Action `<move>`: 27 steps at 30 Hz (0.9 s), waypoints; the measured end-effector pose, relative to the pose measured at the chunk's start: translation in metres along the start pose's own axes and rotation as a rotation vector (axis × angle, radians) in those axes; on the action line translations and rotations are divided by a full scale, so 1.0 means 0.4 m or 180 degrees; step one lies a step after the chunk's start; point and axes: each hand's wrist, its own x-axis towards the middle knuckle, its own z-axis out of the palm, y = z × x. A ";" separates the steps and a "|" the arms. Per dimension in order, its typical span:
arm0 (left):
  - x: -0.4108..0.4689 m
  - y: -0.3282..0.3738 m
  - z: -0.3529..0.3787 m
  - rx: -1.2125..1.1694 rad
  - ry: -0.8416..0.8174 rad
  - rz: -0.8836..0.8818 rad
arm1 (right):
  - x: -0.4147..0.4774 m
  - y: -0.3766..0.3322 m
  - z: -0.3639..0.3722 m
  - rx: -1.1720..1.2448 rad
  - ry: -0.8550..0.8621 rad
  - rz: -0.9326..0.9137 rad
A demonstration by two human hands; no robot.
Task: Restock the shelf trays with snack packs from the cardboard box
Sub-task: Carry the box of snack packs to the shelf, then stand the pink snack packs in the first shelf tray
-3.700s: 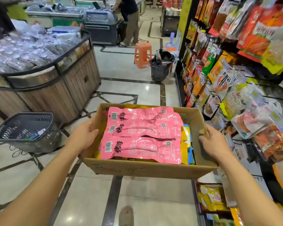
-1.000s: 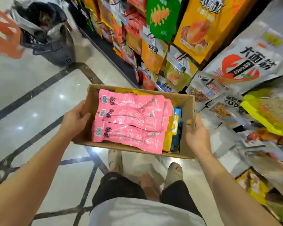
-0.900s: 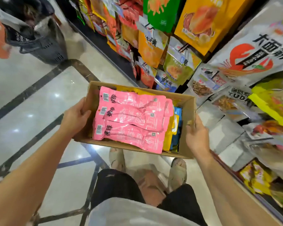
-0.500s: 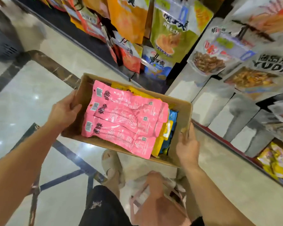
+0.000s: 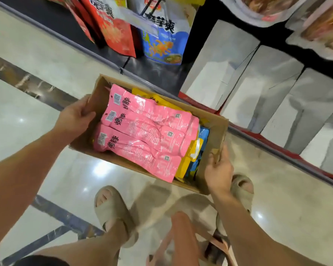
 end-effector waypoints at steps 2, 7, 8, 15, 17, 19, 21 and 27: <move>0.045 -0.020 0.051 -0.0023 -0.0044 0.0044 | 0.031 0.044 0.030 0.0011 0.0032 0.0050; 0.138 -0.034 0.151 -0.0010 -0.0094 0.0085 | 0.091 0.118 0.109 0.0142 0.0141 0.0218; 0.152 -0.036 0.166 0.0042 -0.0092 0.0120 | 0.102 0.131 0.125 0.0190 0.0173 0.0229; 0.255 -0.064 0.230 -0.0038 -0.0145 0.0101 | 0.159 0.179 0.217 0.0429 0.0216 0.0201; 0.274 -0.064 0.246 0.0075 -0.0112 0.0108 | 0.164 0.185 0.230 0.0477 0.0201 0.0162; 0.289 -0.055 0.261 0.0202 -0.0055 0.0061 | 0.168 0.187 0.238 0.0434 0.0231 0.0134; 0.296 -0.047 0.265 0.0323 -0.0060 0.0007 | 0.171 0.190 0.242 0.0366 0.0295 0.0107; 0.280 -0.010 0.256 0.0511 -0.0188 -0.0154 | 0.175 0.195 0.228 0.0216 0.0060 0.0065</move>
